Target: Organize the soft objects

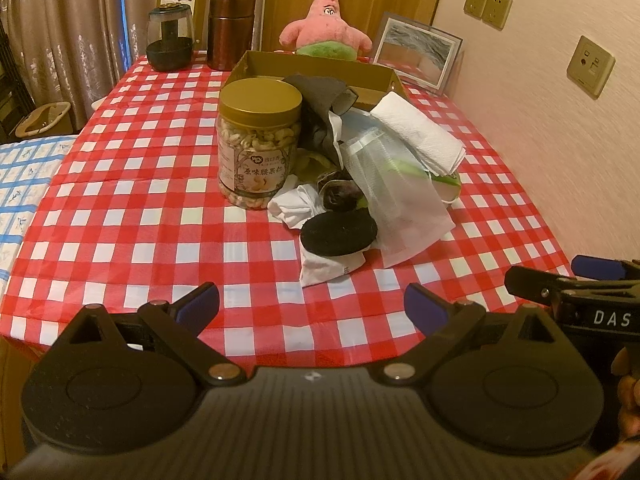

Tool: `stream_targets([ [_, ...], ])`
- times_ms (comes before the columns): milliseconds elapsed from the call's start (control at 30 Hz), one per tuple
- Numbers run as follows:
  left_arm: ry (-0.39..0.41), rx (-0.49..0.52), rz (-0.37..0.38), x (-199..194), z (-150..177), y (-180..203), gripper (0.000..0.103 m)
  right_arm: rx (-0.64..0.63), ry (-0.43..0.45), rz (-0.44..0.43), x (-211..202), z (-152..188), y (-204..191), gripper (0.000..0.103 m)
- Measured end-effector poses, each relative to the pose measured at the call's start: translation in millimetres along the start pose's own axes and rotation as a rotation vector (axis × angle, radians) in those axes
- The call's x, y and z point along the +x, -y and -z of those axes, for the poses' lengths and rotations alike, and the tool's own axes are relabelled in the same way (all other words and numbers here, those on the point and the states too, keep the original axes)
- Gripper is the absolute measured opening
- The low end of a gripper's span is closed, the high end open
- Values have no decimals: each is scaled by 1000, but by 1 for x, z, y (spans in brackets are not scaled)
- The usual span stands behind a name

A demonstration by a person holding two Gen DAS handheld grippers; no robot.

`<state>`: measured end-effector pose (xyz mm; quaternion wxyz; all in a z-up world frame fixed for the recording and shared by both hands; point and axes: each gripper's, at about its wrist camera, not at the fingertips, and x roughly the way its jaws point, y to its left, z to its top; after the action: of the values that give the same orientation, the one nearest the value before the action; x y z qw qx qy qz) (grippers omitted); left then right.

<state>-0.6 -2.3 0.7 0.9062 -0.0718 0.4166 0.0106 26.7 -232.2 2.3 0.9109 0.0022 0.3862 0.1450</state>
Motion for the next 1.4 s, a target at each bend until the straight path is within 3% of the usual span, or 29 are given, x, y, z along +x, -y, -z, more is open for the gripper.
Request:
stream_targets([
  [867, -7, -2, 10, 3, 6, 0, 98, 2, -4, 0, 4, 4, 0, 103],
  [1400, -22, 37, 47, 14, -10, -4, 97, -13, 2, 2, 10, 2, 2, 103],
])
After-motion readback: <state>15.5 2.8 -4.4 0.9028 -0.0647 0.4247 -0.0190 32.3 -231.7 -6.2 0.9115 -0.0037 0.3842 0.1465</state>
